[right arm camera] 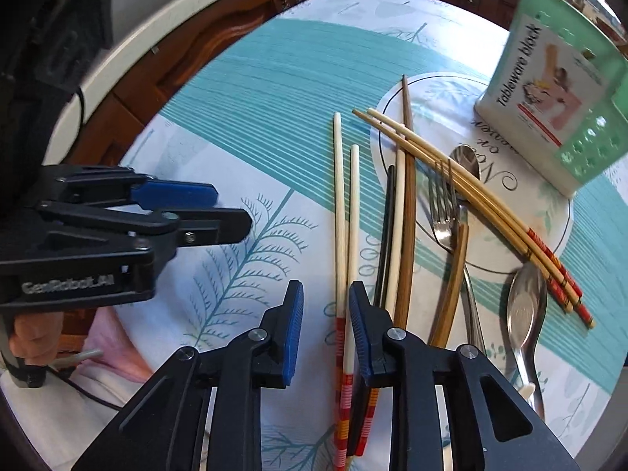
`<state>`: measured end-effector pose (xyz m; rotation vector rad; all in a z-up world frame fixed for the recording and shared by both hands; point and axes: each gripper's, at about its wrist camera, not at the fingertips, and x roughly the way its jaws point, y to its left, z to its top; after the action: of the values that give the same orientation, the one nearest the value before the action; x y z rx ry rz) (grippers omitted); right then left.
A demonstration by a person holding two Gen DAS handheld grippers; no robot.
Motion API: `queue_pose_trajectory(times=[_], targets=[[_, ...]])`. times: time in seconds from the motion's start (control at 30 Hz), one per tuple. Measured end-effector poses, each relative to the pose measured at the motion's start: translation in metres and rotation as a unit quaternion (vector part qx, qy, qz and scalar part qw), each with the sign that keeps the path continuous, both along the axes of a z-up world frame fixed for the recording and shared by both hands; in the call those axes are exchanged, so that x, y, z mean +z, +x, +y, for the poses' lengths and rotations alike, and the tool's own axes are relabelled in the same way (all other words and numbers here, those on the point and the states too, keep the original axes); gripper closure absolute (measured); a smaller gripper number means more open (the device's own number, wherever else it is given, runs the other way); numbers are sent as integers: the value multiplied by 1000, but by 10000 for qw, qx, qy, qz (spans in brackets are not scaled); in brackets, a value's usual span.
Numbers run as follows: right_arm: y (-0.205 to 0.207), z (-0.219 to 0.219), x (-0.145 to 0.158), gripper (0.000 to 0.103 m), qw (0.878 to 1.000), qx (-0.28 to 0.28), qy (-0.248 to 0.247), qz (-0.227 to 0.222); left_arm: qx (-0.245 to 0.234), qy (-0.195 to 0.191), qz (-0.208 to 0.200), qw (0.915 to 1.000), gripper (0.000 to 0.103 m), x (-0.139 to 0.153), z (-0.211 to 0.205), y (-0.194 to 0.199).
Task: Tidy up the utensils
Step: 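Grasp a pair of red-striped chopsticks with the right gripper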
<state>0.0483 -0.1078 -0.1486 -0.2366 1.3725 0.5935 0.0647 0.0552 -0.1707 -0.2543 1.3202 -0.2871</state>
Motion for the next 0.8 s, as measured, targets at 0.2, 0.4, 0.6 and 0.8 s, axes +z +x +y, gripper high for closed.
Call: queue_pose_trajectory(times=[0.2,0.4,0.6,0.8], targets=[[7,9,-8,84,9990,82,-423,124,98,-114,-68,9999,64,-1,14,3],[12,9,-14,86,9978,149,-608,209,178,-228,14,9996,64,-6,26,6],[12,22,-16,92,9946,367,-961,110,207,-277,30,9994,64,-9,26,5],[9,23,-10,92,9967,248,-772,39,244,-258,-25,9994,64,-7,28,4]])
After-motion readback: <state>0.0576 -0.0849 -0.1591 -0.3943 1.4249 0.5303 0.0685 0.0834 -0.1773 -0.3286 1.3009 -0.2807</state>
